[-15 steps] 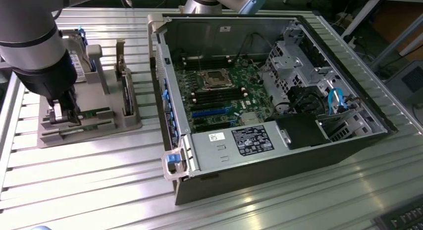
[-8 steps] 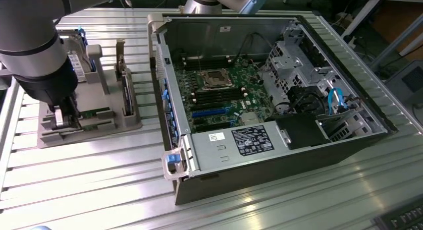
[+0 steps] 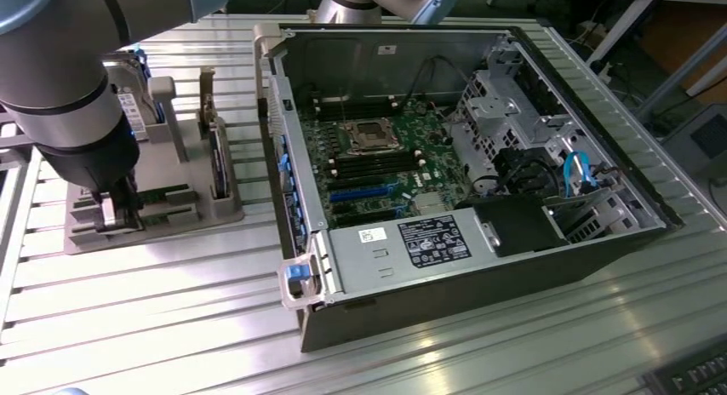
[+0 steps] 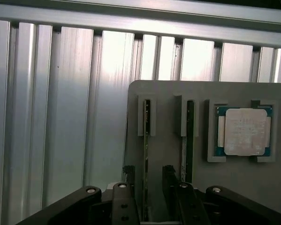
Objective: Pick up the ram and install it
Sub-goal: 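Pick up the ram and move it above insertion slot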
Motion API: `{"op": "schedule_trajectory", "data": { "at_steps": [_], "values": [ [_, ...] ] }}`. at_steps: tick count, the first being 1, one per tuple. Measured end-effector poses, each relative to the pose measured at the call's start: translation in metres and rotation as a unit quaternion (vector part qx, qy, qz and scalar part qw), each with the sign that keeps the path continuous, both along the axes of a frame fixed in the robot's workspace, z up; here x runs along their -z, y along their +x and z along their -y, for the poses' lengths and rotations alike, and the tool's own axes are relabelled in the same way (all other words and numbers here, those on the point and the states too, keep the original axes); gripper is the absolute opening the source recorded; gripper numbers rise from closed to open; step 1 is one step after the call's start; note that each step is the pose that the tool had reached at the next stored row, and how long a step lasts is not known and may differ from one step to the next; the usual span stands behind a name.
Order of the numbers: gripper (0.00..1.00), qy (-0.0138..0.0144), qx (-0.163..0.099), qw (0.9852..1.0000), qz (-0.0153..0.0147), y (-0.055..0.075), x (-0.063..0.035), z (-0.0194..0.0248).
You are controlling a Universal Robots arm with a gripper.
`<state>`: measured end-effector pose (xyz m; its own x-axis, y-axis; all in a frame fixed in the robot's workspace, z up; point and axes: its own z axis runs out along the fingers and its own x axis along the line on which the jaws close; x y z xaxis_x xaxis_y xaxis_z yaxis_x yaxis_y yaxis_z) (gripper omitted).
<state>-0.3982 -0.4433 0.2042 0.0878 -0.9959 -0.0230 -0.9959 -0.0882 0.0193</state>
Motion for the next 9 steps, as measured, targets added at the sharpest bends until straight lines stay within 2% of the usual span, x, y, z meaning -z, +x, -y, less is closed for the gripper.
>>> {"op": "schedule_trajectory", "data": {
  "at_steps": [4,9],
  "values": [
    [0.37,0.0,0.0,1.0,0.0,0.0,0.0063,0.0002],
    [0.35,0.0,0.0,1.0,0.0,0.0,0.0068,0.0003]
  ]
}}
